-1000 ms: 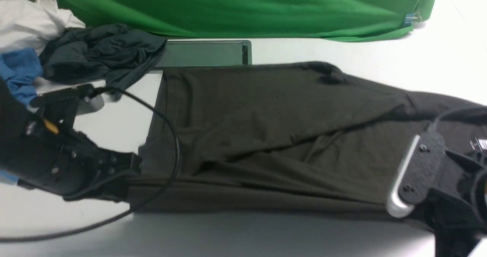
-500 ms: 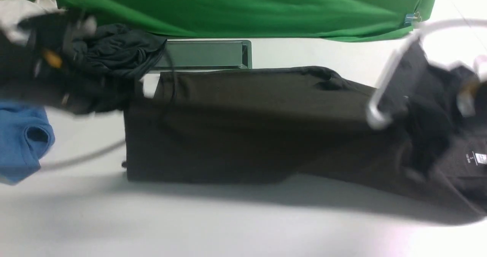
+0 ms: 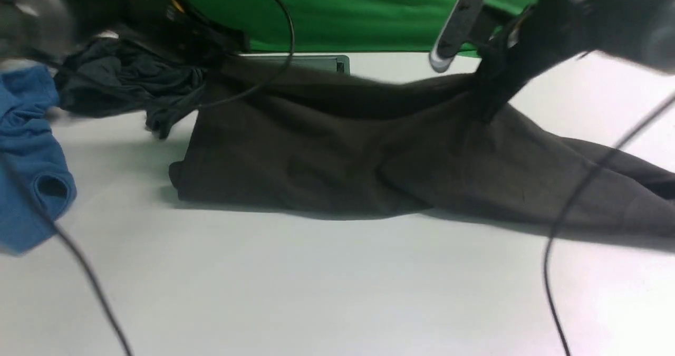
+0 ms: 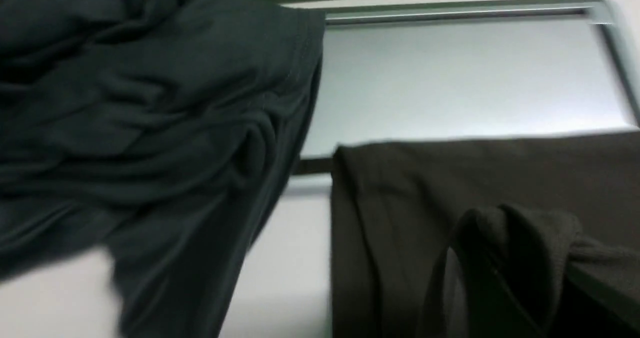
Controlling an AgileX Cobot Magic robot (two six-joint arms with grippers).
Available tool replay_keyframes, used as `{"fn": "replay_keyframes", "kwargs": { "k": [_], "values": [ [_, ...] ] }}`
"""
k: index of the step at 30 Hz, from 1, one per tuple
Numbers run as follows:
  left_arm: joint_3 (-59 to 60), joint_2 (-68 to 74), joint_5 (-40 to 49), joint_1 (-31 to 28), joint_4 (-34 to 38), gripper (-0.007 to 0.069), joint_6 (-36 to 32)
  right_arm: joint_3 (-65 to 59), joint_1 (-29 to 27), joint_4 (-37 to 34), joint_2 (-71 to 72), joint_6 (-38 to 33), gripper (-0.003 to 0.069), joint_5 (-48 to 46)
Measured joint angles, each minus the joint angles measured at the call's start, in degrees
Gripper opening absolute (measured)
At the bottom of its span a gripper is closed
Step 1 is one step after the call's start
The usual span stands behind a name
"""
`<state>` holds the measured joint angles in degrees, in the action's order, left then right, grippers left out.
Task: Fold a long-sleeved shirt on a white desktop.
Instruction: 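Fold the black garment in half by bringing its near edge over to the far edge, then grasp the waist and leg ends of the folded dark trousers and straighten them on the table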
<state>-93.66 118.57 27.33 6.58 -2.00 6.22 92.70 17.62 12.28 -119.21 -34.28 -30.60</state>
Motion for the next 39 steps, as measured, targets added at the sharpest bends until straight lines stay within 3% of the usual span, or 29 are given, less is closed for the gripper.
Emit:
{"fn": "replay_keyframes", "kwargs": {
  "k": [6,7,9,13,19,24,25,30,34,39],
  "values": [
    [-3.1,8.0,-0.7,0.0,-4.1,0.0314,4.9,0.6,-0.1,0.1,-5.5,8.6,0.0316,5.0],
    [-3.3,8.3,1.4,0.0,-4.9,0.0405,5.8,0.6,-0.1,0.1,-5.5,11.8,0.04,4.2],
    [-3.6,7.1,5.7,0.0,-6.1,0.0544,6.0,0.8,-0.1,0.1,-3.9,15.7,0.0486,1.9],
    [-3.7,2.2,12.8,-0.1,-8.0,0.0664,4.8,1.0,-0.1,0.1,3.2,20.2,0.0537,-4.2],
    [-4.1,-8.8,26.7,-1.5,-7.3,0.0693,2.0,1.1,-0.1,0.1,18.0,29.3,0.054,-14.3],
    [-0.7,-13.8,35.9,-5.8,3.7,0.0692,0.1,-2.0,-0.1,-1.0,28.0,37.0,0.054,-17.0],
    [4.1,-14.4,36.5,-7.7,9.4,0.0692,-0.9,-5.8,-0.1,-2.1,31.6,38.9,0.054,-16.7],
    [15.1,-14.4,32.1,-10.1,19.3,0.0694,-2.1,-16.1,-0.1,-4.6,38.0,40.7,0.0542,-14.3],
    [26.4,-14.4,19.9,-10.4,30.1,0.0693,-3.6,-25.2,-0.1,-6.3,42.2,41.2,0.0542,-12.3],
    [30.5,-12.7,6.6,-10.4,37.5,0.0693,-4.2,-29.2,-0.1,-6.3,43.0,40.1,0.0542,-12.3]
  ]
}}
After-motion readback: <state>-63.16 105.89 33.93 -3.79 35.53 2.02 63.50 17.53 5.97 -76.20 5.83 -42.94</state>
